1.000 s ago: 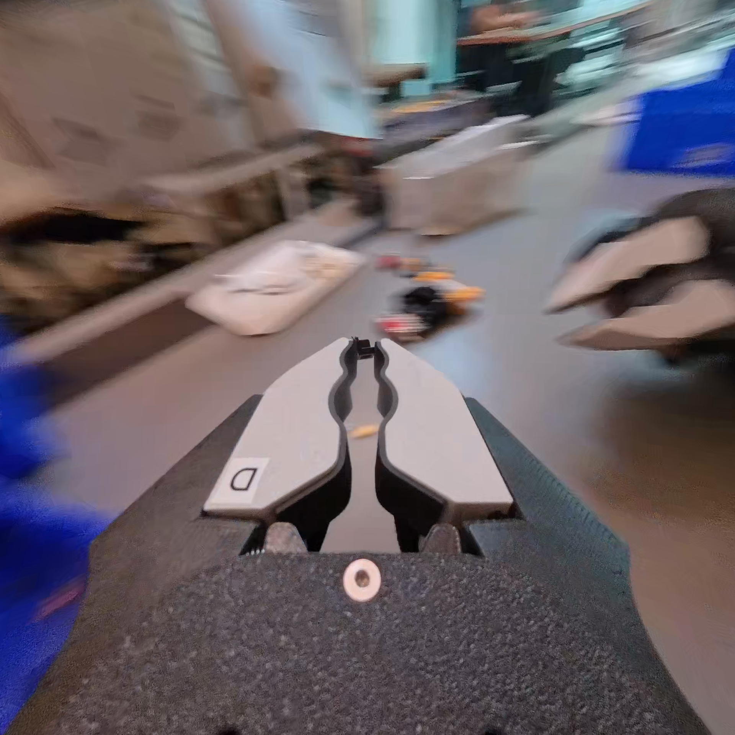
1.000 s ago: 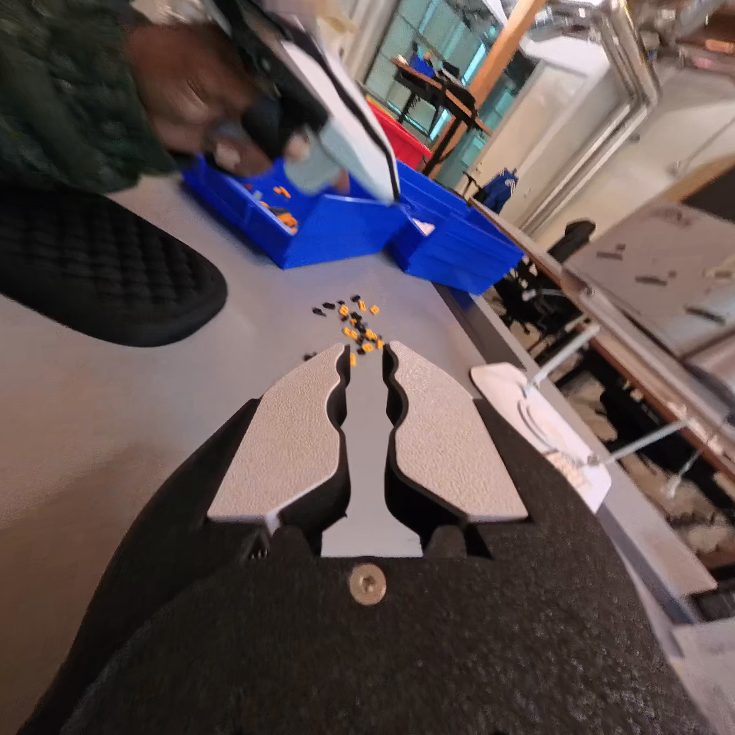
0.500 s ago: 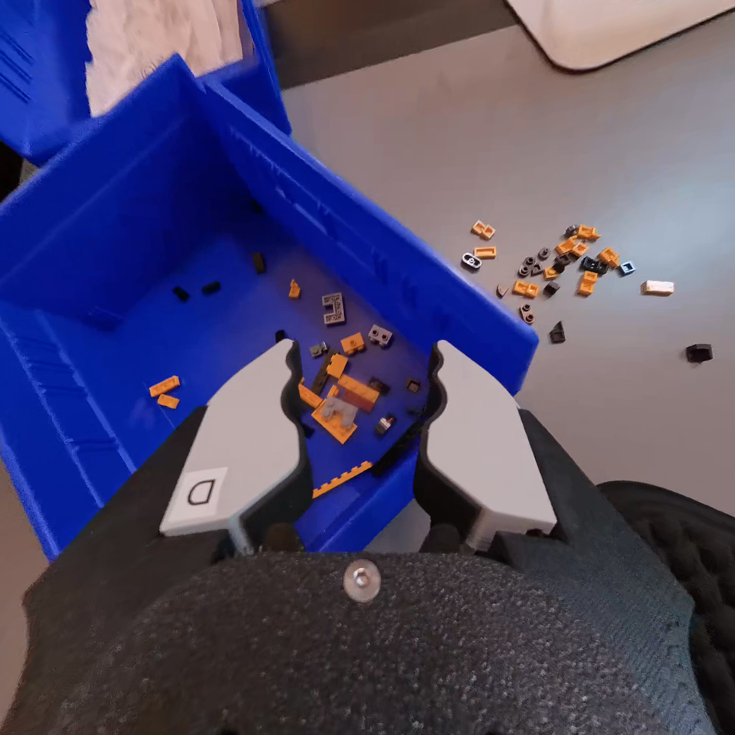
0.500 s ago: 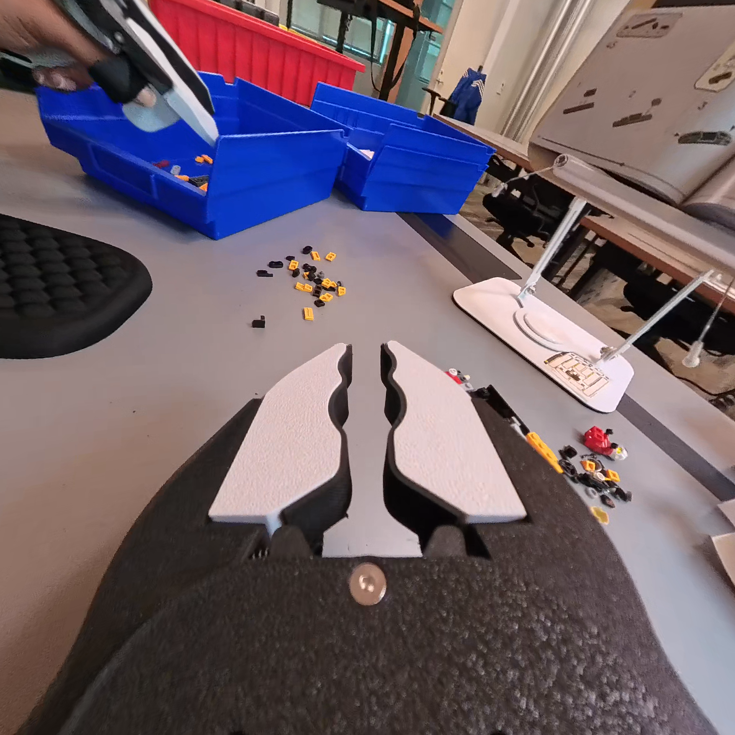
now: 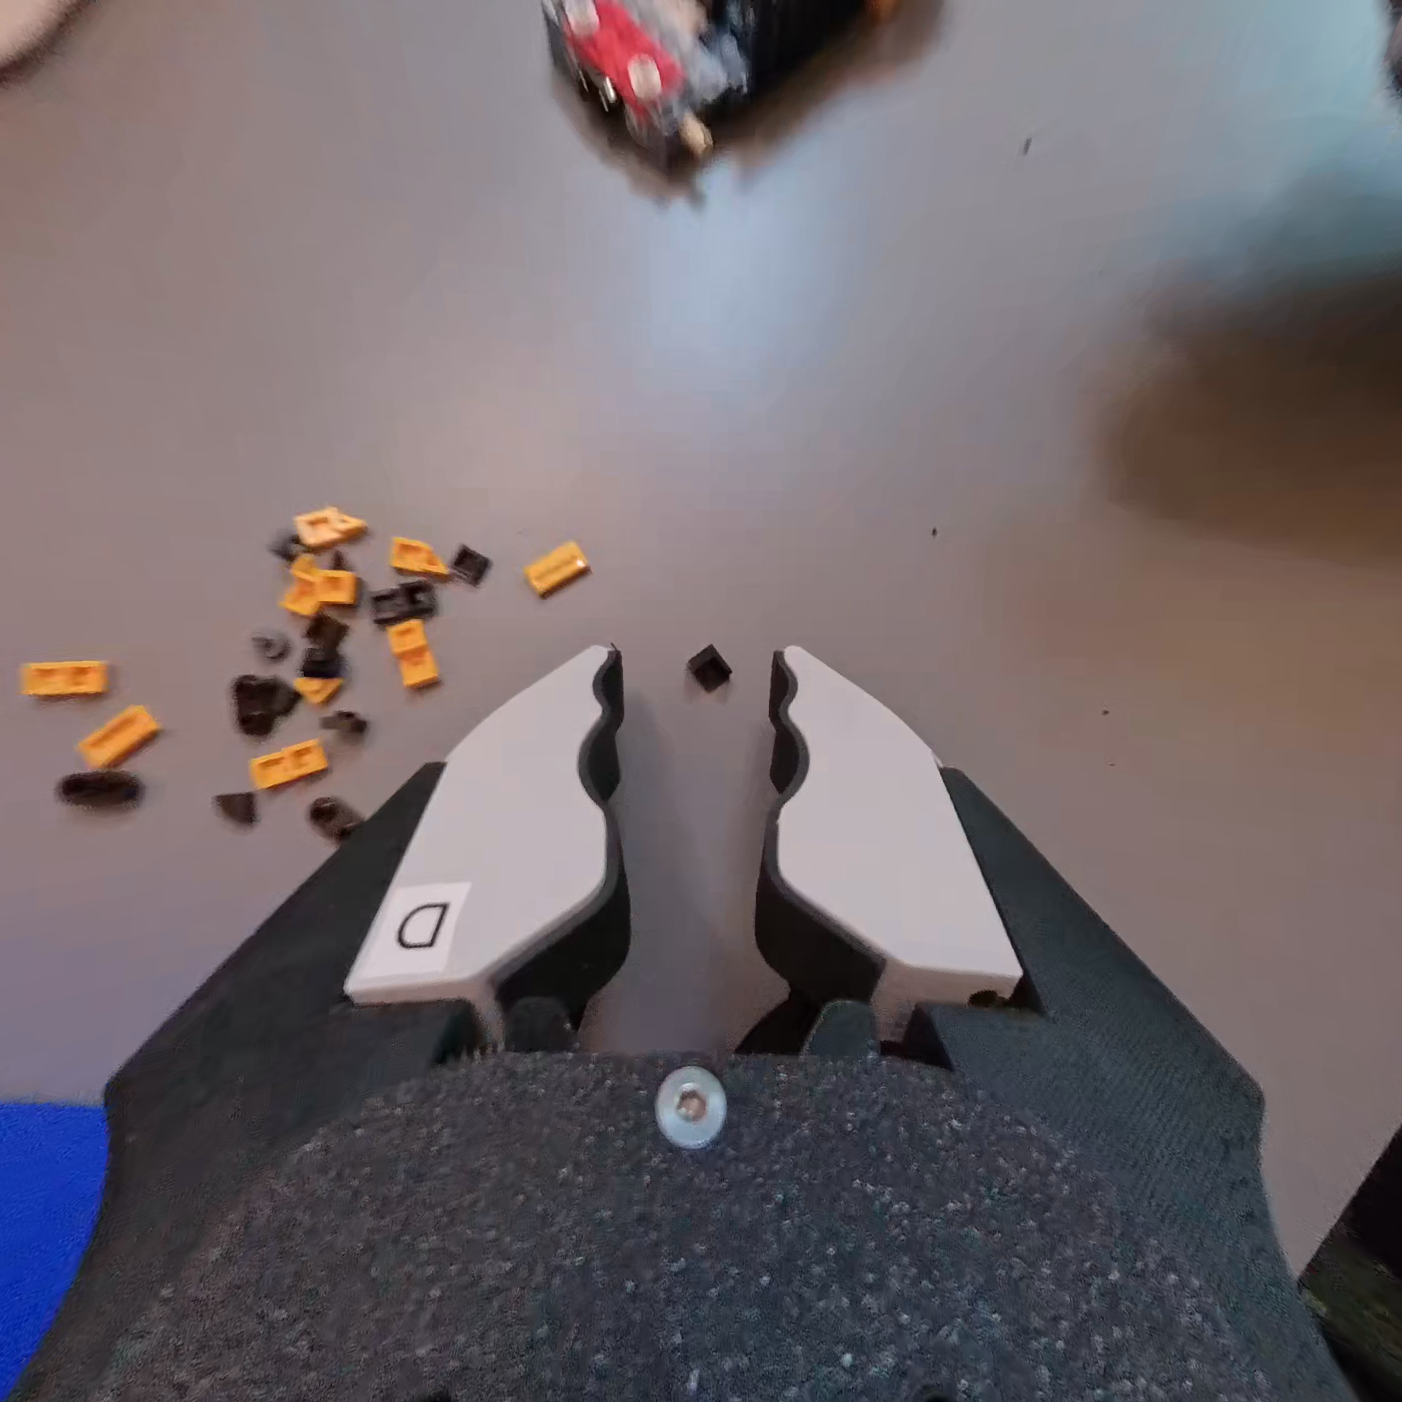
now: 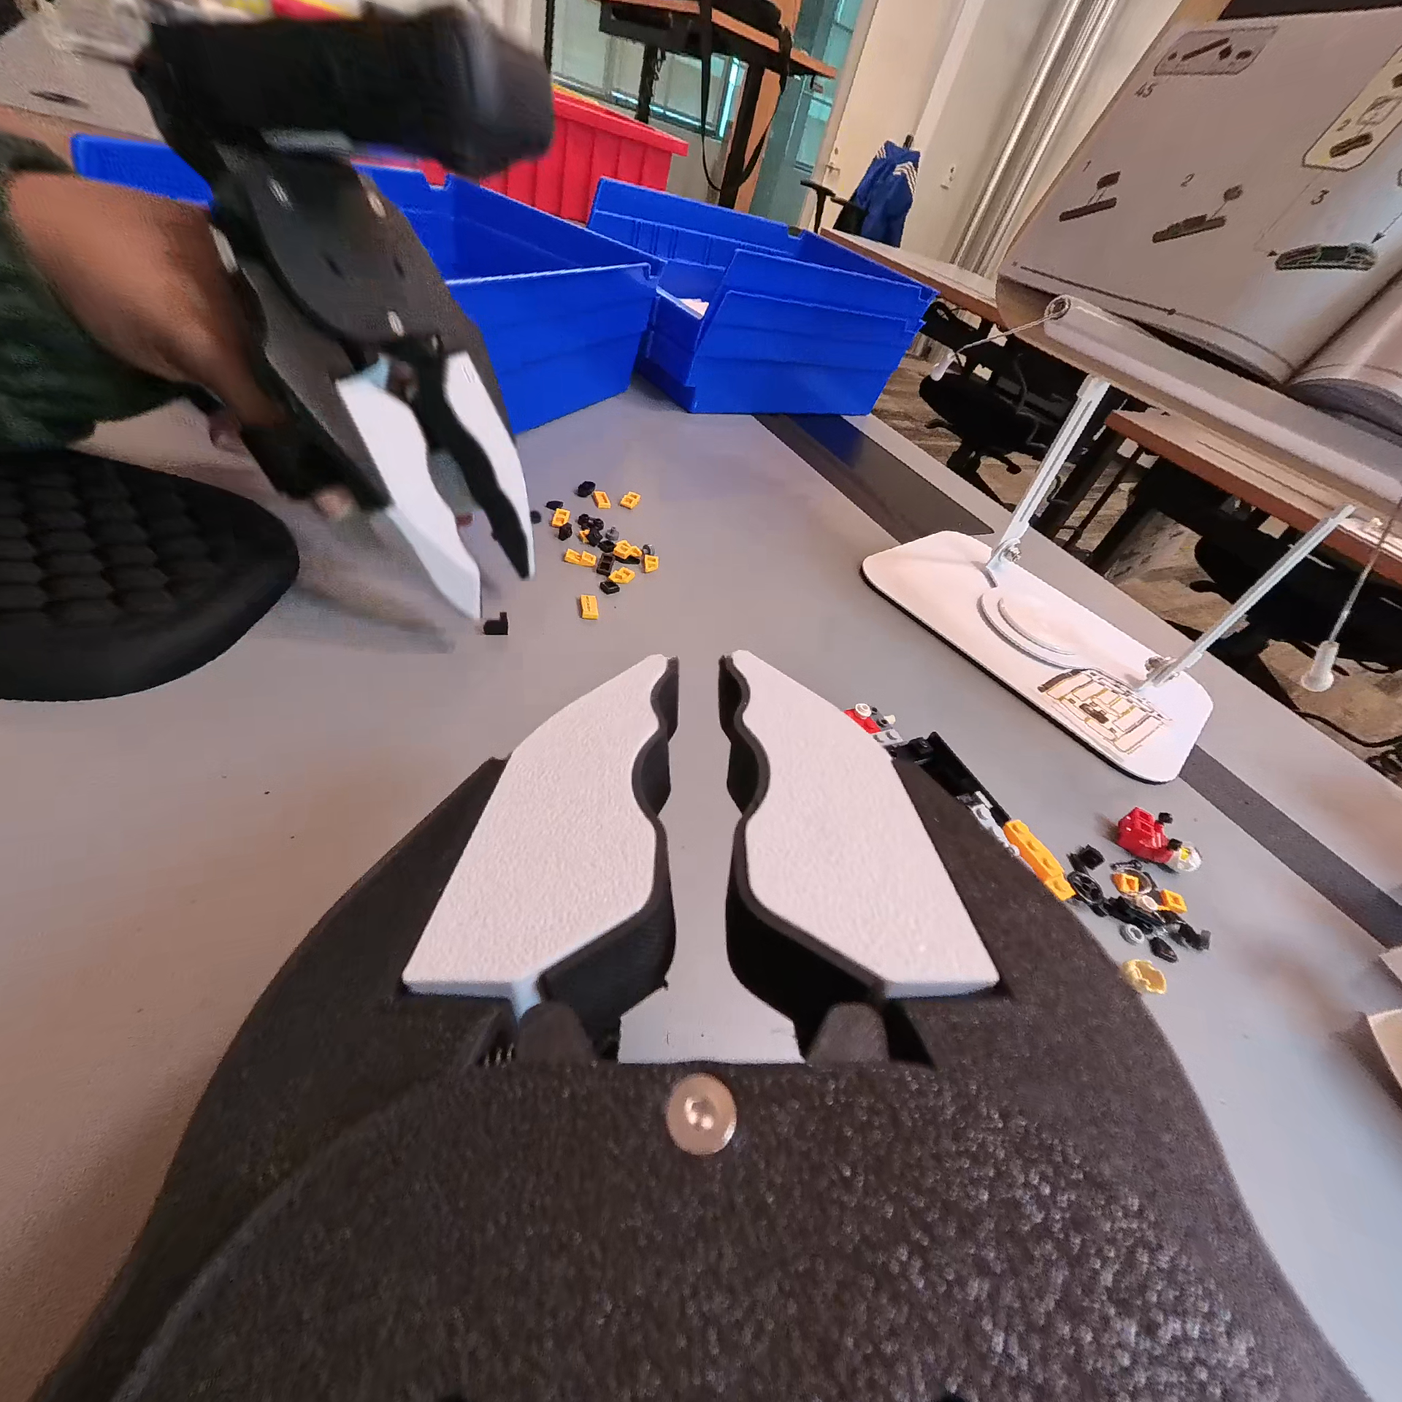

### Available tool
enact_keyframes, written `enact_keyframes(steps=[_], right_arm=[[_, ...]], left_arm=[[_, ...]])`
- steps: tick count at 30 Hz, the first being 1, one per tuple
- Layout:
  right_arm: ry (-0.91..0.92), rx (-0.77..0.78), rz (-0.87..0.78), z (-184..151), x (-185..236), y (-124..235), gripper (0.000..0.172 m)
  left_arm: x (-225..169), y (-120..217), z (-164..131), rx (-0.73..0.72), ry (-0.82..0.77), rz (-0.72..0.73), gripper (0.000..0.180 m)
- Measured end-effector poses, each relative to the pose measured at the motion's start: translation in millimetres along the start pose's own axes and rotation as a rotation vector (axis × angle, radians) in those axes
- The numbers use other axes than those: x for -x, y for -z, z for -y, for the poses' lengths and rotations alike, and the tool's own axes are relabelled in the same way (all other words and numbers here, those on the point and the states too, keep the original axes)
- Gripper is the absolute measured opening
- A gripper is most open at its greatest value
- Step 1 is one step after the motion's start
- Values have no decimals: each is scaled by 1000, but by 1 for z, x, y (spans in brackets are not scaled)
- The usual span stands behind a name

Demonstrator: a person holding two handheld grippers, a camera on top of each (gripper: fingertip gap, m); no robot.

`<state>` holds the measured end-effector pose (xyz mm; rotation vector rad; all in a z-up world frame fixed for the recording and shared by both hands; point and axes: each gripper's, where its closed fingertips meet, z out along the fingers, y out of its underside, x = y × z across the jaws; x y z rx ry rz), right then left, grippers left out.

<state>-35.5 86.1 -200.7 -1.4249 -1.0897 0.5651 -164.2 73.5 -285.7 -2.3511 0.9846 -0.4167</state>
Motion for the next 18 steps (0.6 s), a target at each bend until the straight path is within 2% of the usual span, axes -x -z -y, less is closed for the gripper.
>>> enact_keyframes(steps=[2,5,7,10,13,16,18], right_arm=[[-2,-4,0,1,0,0,10],[-3,-4,1,1,0,0,9],[-1,-4,-5,1,-1,0,9],[0,-11,-38,2,-7,2,9],[-17,-20,-123,3,-23,7,10],[-52,-30,-222,3,-45,14,10],[-86,-33,-291,2,-60,21,9]], left_arm=[[-3,-12,-6,41,-20,-12,34],[-4,-13,-6,42,-16,-11,11],[-1,-4,-2,21,-64,44,11],[11,37,26,-159,-95,198,11],[54,105,41,-338,-51,511,11],[104,146,9,-262,92,722,12],[127,155,-16,-230,215,740,11]])
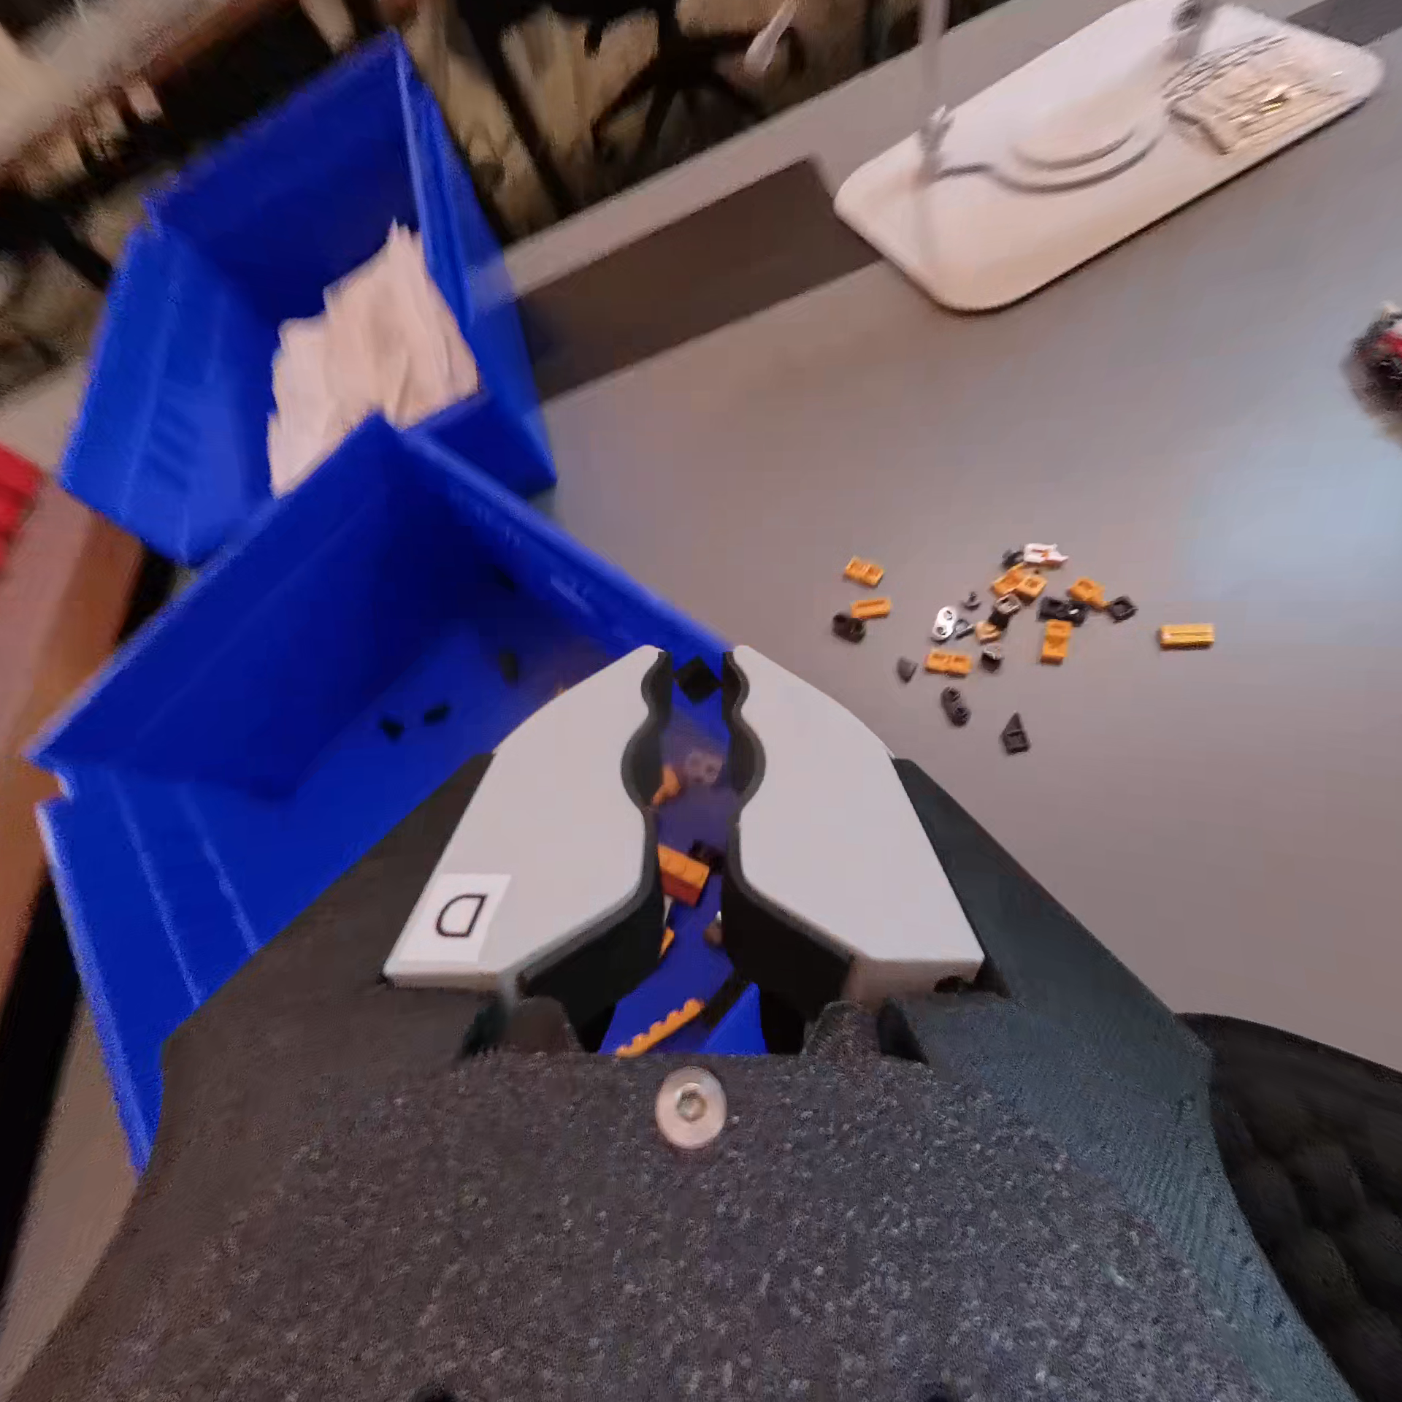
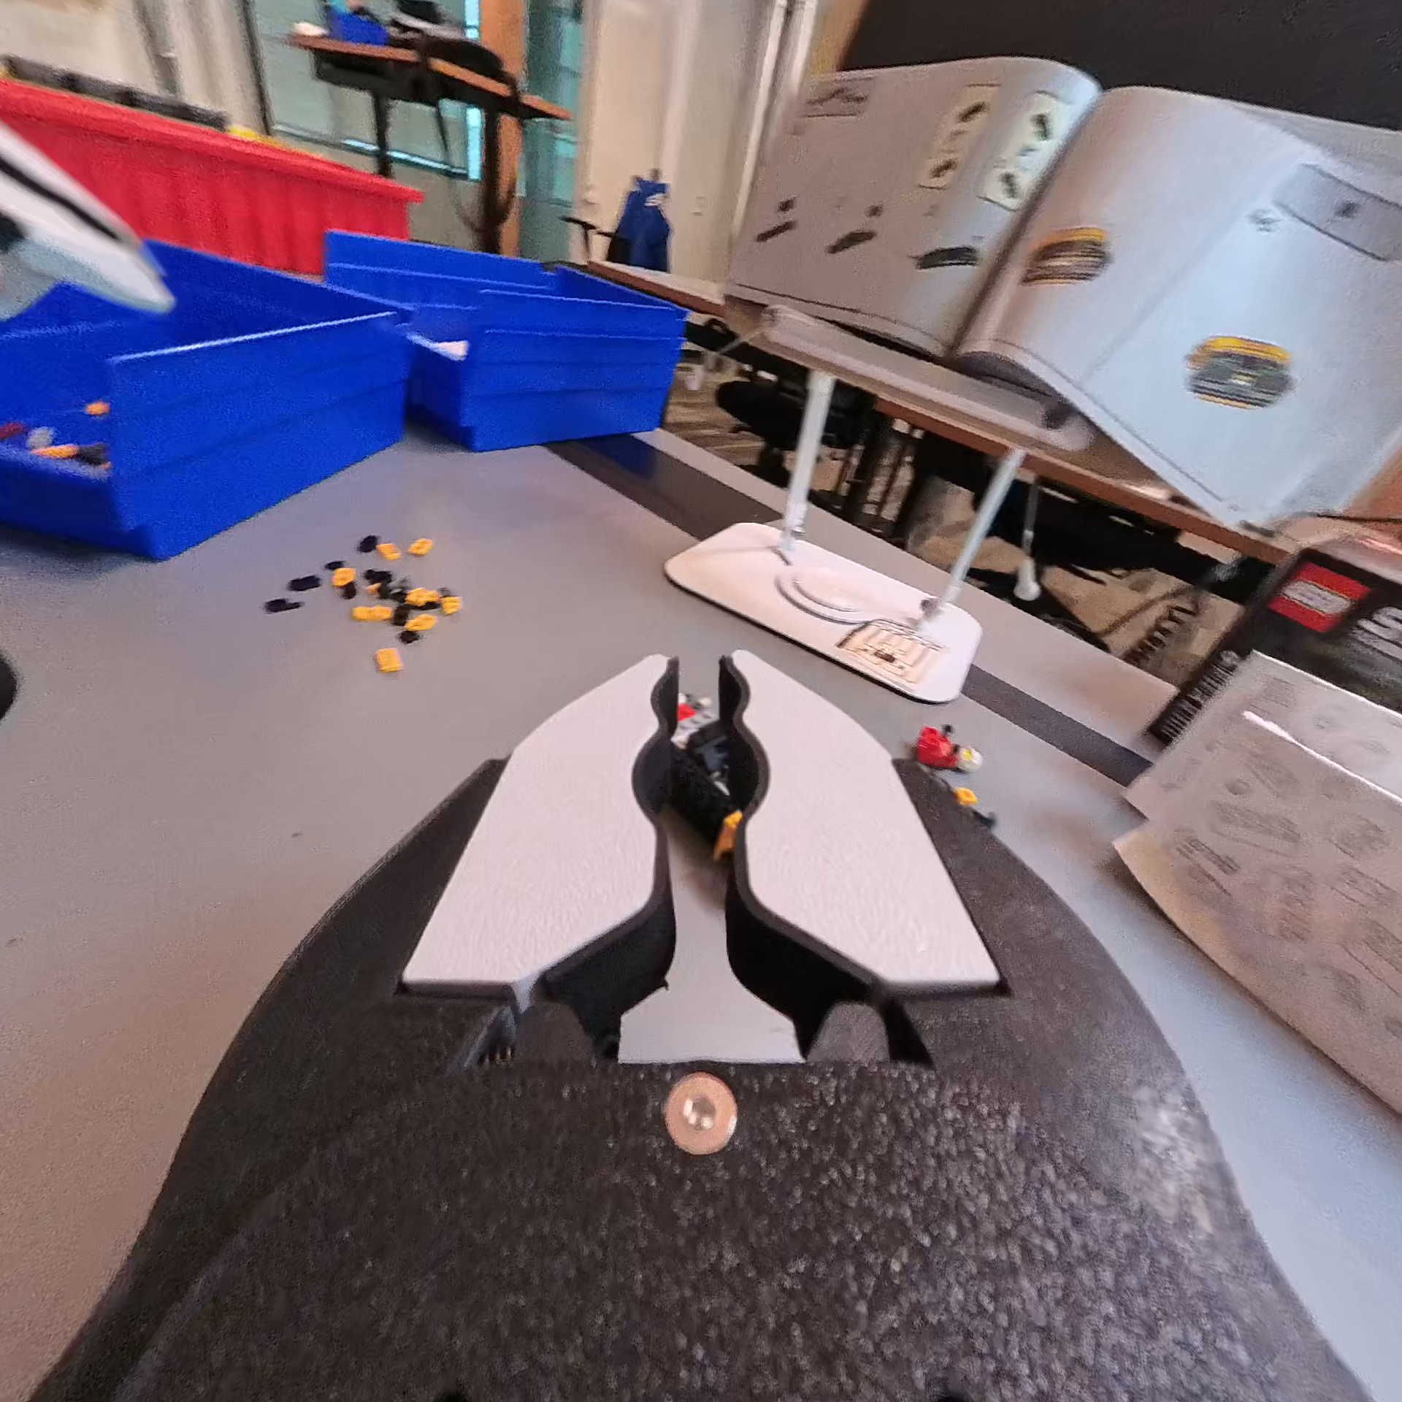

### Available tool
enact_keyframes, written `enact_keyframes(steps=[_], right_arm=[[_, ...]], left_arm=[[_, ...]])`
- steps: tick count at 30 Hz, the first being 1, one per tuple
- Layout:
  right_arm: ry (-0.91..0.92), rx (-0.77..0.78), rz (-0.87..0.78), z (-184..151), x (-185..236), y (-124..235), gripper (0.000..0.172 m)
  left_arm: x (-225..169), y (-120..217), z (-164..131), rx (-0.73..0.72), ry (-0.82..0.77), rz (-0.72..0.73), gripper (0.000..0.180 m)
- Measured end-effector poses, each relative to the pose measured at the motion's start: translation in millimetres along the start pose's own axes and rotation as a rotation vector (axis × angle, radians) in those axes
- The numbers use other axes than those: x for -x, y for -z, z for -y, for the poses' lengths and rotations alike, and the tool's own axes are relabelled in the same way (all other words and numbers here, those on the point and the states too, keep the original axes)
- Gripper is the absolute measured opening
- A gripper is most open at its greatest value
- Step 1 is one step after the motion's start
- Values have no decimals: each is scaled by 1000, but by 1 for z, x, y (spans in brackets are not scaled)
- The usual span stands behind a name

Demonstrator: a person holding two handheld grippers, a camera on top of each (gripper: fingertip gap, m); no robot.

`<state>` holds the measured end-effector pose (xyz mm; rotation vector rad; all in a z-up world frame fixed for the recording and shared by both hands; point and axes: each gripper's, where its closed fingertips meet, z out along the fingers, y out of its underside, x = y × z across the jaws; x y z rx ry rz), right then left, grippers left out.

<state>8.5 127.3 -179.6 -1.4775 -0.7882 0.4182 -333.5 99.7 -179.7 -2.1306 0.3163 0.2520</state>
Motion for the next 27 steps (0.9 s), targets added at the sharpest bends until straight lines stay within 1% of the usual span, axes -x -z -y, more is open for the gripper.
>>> enact_keyframes(steps=[1,2,4,6,8,9,11,15,16,17,18,19,20,23,24,27], right_arm=[[-21,4,-27,-1,-7,1,9],[-44,10,-43,-3,-13,1,9],[-87,24,-60,-8,-22,1,9],[-110,40,-63,-14,-26,0,9],[-113,59,-64,-19,-28,-1,9],[-110,74,-65,-21,-29,-3,10],[-101,104,-58,-27,-28,-5,13],[-77,140,-61,-35,-32,-8,21],[-81,138,-60,-35,-33,-8,23],[-88,132,-62,-35,-34,-8,25],[-95,123,-66,-33,-36,-8,29],[-100,109,-72,-31,-37,-7,33],[-99,93,-76,-28,-38,-7,35],[-78,52,-100,-20,-40,-4,36],[-67,41,-103,-18,-40,-4,33],[-51,28,-92,-14,-36,-2,15]], left_arm=[[9,-4,-10,37,63,-9,20],[17,-9,-19,76,117,-7,35],[28,-14,-34,127,174,-10,56],[32,-15,-37,121,209,-32,63],[33,-12,-32,91,208,-40,65],[31,-8,-24,45,196,-44,63],[19,4,6,-111,150,-93,59],[-37,45,72,-491,37,-291,26],[-50,55,86,-581,26,-337,18],[-62,63,97,-660,27,-381,7],[-72,70,106,-722,34,-426,0],[-81,73,112,-765,52,-460,0],[-88,74,117,-794,68,-495,0],[-107,64,124,-809,115,-571,0],[-113,58,126,-803,131,-587,0],[-128,34,129,-751,169,-616,0]])
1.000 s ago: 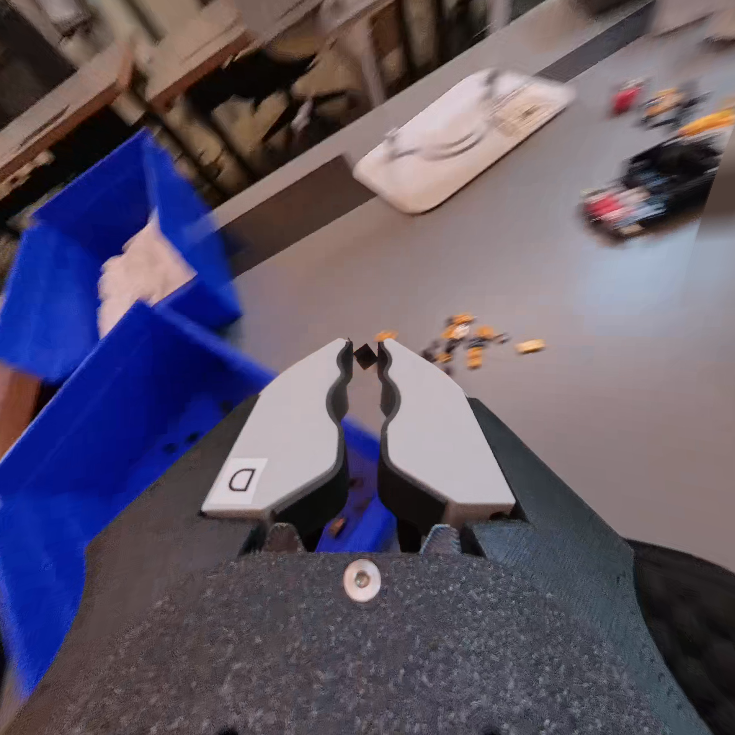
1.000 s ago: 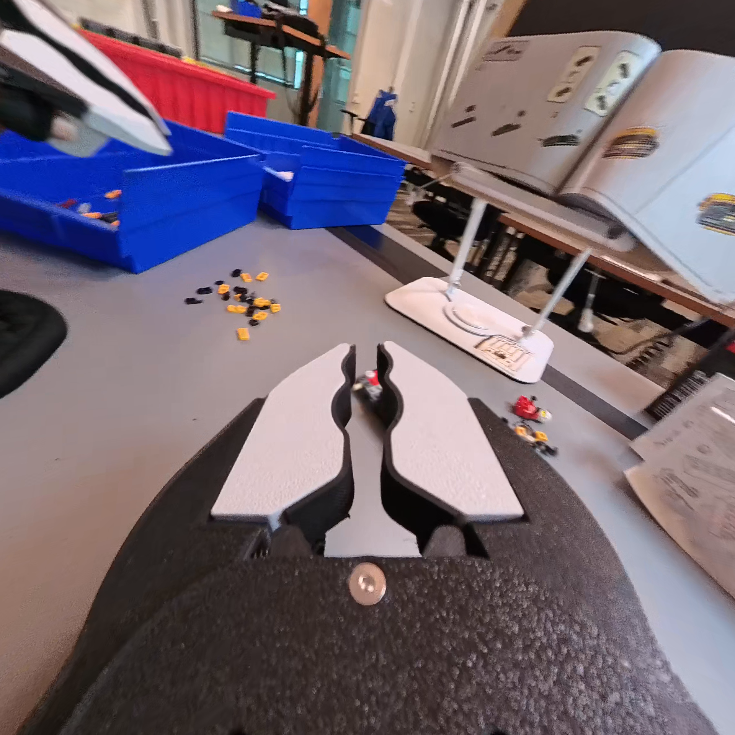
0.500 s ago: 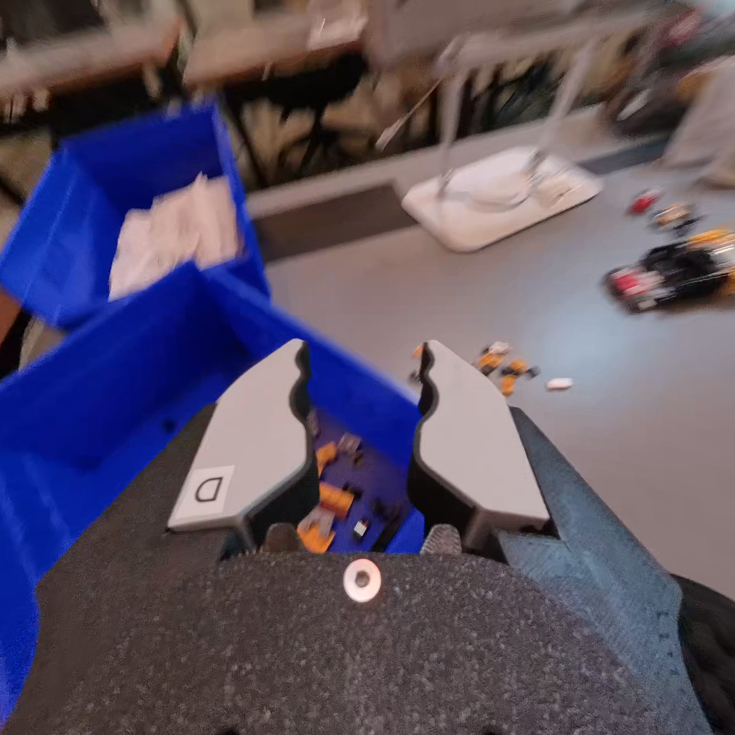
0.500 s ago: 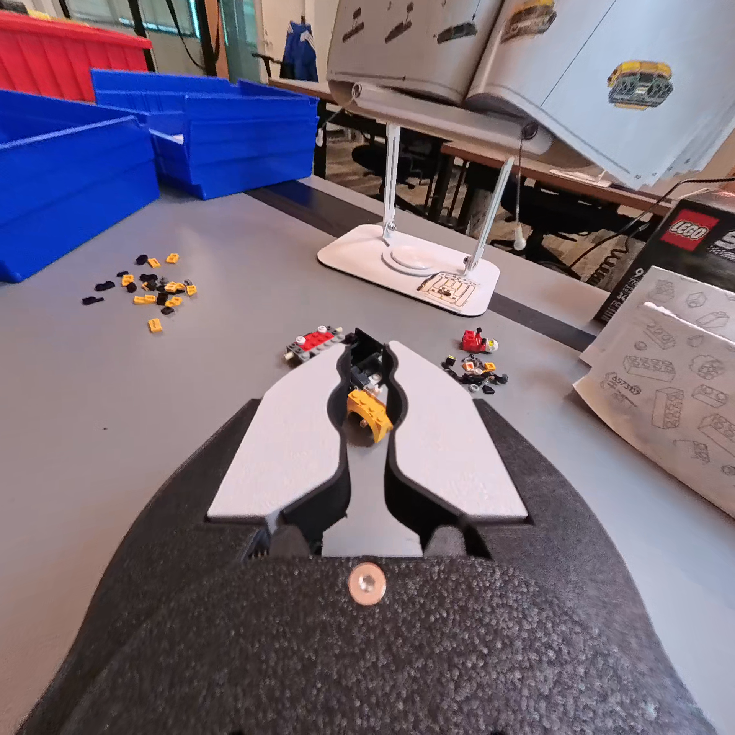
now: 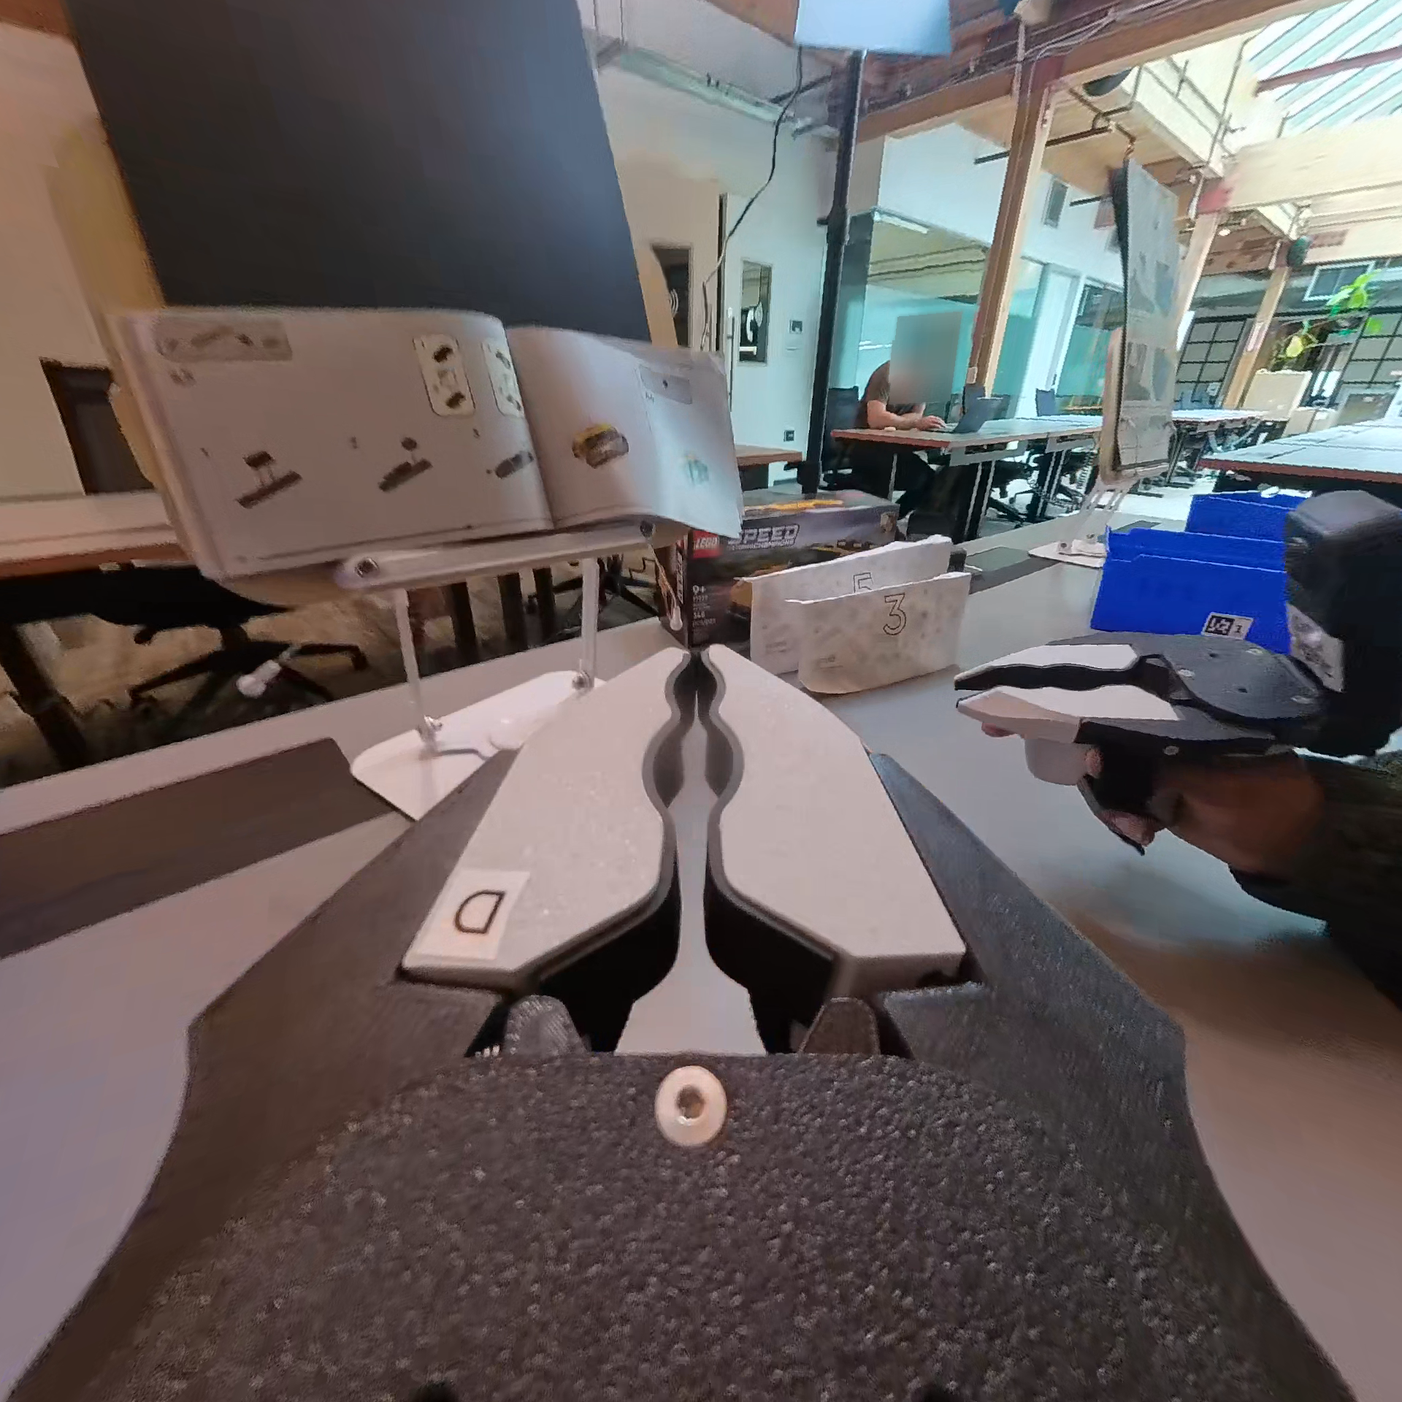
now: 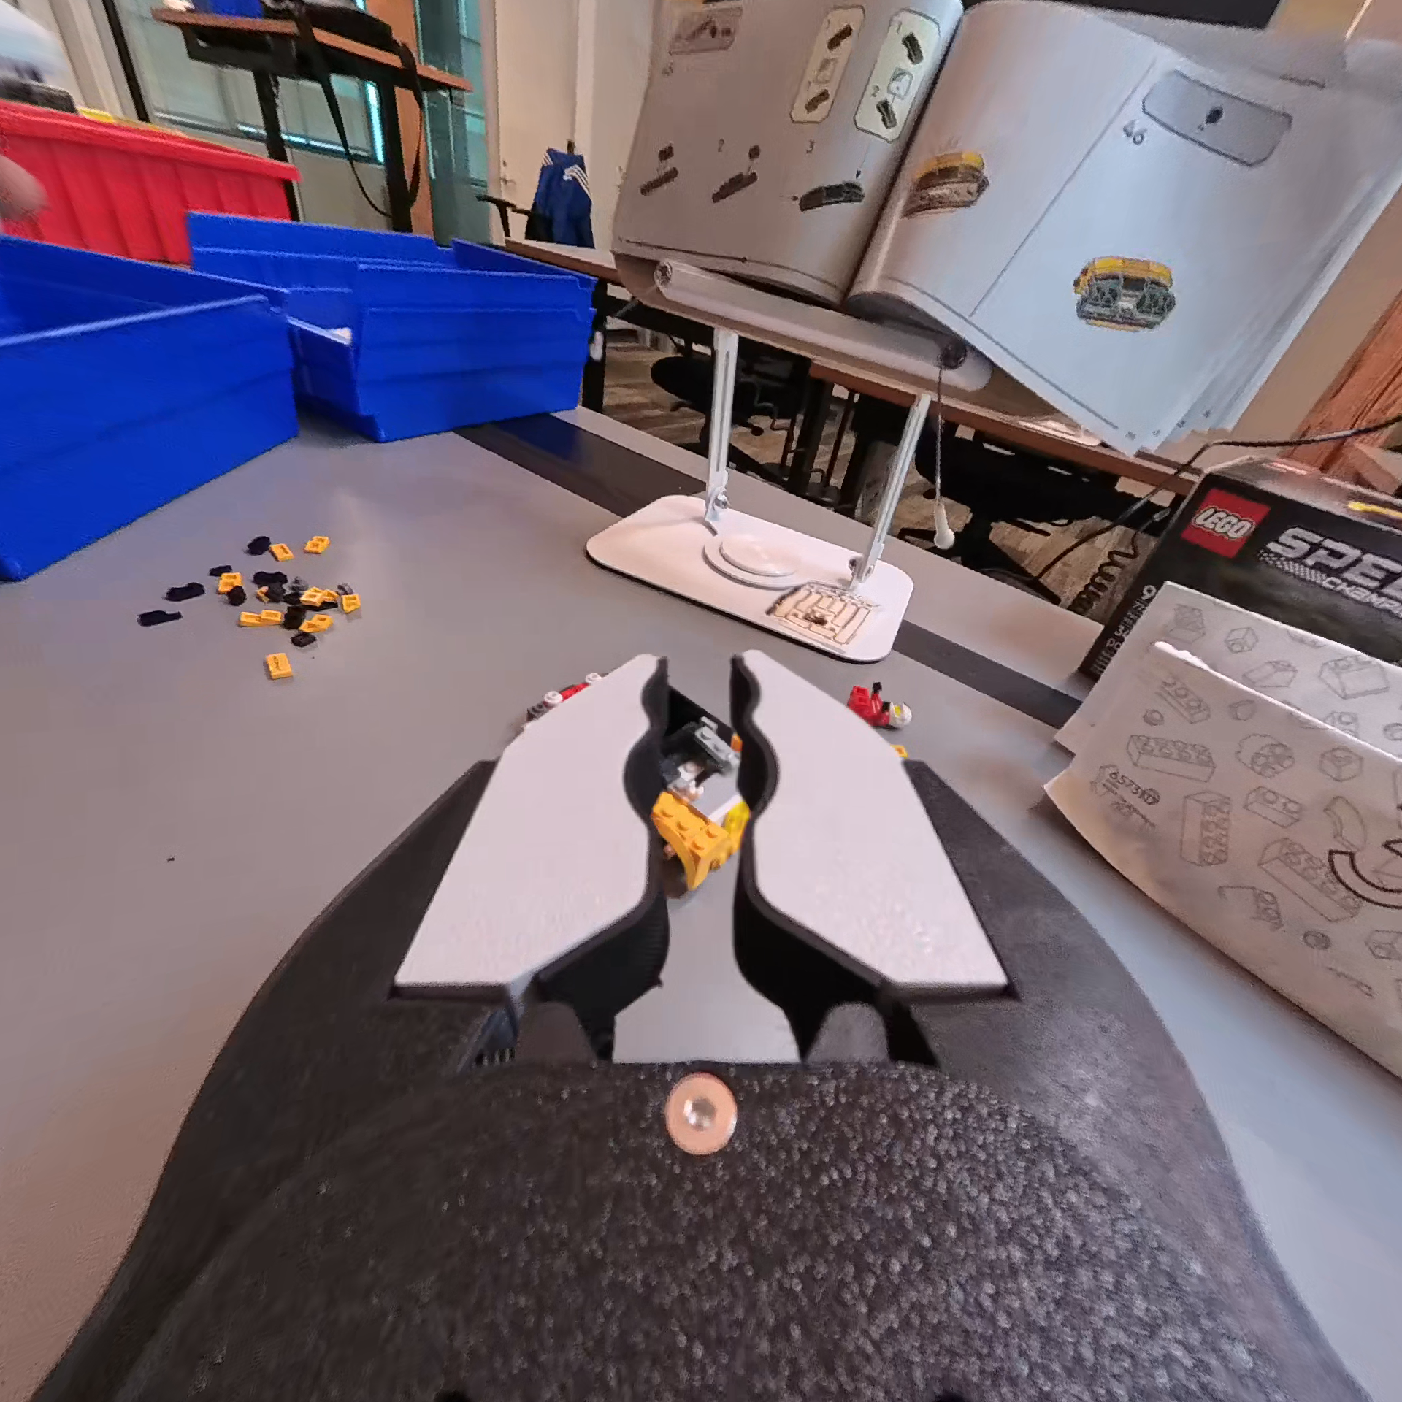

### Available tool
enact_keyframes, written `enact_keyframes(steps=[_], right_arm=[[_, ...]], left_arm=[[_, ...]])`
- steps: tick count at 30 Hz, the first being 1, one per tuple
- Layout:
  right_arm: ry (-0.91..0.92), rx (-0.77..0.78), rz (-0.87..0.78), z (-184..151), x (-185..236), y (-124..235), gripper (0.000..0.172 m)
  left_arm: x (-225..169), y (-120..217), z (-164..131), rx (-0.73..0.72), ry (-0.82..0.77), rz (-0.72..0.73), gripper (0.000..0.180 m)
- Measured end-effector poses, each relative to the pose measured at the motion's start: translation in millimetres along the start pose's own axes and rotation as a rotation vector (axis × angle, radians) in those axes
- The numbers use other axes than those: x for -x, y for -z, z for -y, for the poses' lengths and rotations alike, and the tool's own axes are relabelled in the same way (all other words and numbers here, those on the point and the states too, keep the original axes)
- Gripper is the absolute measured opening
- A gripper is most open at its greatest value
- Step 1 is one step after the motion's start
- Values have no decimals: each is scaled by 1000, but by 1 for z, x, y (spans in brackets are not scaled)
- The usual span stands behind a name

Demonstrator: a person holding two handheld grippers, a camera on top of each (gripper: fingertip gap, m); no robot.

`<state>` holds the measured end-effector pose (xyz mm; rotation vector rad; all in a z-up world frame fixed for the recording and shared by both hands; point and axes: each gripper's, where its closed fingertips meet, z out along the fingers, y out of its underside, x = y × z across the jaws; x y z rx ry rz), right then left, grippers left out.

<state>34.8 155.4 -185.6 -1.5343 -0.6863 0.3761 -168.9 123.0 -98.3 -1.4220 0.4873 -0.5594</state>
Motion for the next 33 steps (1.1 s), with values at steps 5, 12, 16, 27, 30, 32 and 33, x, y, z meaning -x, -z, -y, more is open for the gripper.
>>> enact_keyframes(steps=[5,12,16,27,30,32,33], right_arm=[[45,-38,35,7,10,1,0],[50,-15,23,-1,8,-6,0],[14,-24,-28,-1,-6,-3,0],[-231,-41,-82,-11,-45,5,0],[-258,-38,-68,-13,-44,3,0],[-255,-34,-59,-13,-42,3,0],[-252,-33,-56,-13,-41,3,0]], left_arm=[[8,-40,-29,77,142,-18,13],[37,-82,-35,36,66,56,0],[42,-89,-41,29,17,91,0],[33,-49,-49,70,-117,161,0],[34,-38,-51,93,-147,171,0],[30,-33,-52,115,-151,160,0],[27,-31,-52,114,-158,153,0]])
